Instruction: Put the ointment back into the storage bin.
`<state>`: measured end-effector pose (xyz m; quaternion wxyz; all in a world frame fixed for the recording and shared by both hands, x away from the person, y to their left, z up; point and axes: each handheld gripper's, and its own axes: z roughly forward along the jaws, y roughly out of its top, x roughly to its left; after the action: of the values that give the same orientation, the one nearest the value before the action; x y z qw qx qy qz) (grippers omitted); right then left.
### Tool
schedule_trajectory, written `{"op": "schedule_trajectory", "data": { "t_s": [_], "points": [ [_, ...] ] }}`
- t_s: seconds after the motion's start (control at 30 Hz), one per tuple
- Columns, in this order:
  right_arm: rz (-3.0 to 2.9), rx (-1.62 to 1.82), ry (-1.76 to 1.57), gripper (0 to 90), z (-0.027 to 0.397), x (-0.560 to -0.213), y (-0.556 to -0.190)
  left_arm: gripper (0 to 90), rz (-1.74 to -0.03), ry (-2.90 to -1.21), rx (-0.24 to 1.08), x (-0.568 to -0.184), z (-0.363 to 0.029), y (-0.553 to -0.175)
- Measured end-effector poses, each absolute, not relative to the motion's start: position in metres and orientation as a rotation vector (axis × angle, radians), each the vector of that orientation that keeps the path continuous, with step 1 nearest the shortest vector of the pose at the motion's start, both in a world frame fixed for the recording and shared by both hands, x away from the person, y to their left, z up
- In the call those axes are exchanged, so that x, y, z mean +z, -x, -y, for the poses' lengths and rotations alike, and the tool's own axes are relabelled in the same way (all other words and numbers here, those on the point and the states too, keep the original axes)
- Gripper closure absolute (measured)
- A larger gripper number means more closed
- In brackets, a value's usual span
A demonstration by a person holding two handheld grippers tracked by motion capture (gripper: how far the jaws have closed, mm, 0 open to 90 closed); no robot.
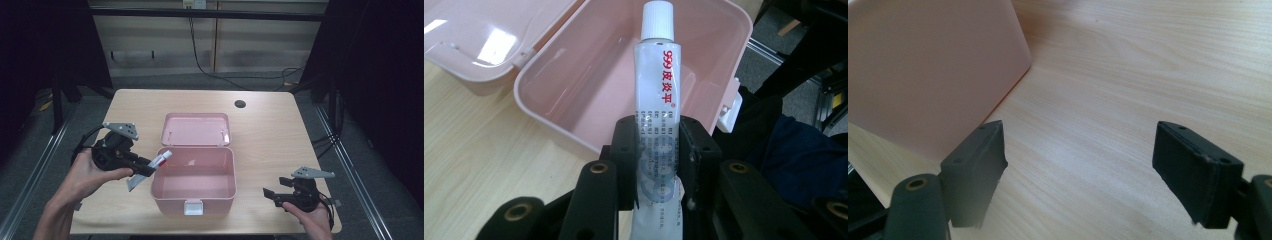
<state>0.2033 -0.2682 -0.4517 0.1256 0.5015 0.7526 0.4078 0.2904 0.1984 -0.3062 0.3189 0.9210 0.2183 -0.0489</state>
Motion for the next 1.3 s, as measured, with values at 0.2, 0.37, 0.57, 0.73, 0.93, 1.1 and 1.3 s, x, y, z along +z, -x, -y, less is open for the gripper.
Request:
{"op": "schedule_trajectory", "data": {
  "t_s": [0.2, 0.37, 0.57, 0.73, 0.93, 1.1, 1.3],
  "points": [
    [-2.194, 1.192, -1.454, 19.0, 0.268, -0.451, -0.203, 71.2, -0.538, -2.457, -0.139, -0.308, -0.182, -0.293],
    [-2.197, 1.191, -1.455, 19.0, 0.268, -0.451, -0.203, 71.3, -0.537, -2.463, -0.146, -0.31, -0.173, -0.294],
    [-2.201, 1.192, -1.452, 19.0, 0.268, -0.451, -0.203, 71.2, -0.532, -2.475, -0.153, -0.31, -0.16, -0.296],
    [-2.202, 1.196, -1.449, 19.1, 0.268, -0.451, -0.203, 71.2, -0.505, -2.499, -0.153, -0.312, -0.153, -0.299],
    [-2.206, 1.191, -1.451, 19.1, 0.267, -0.452, -0.204, 71.2, -0.508, -2.499, -0.176, -0.318, -0.142, -0.304],
    [-2.208, 1.191, -1.451, 19.4, 0.267, -0.452, -0.204, 71.2, -0.467, -2.52, -0.187, -0.319, -0.13, -0.304],
    [-2.21, 1.192, -1.45, 19.7, 0.267, -0.452, -0.204, 71.2, -0.455, -2.539, -0.184, -0.321, -0.117, -0.307]
  ]
}}
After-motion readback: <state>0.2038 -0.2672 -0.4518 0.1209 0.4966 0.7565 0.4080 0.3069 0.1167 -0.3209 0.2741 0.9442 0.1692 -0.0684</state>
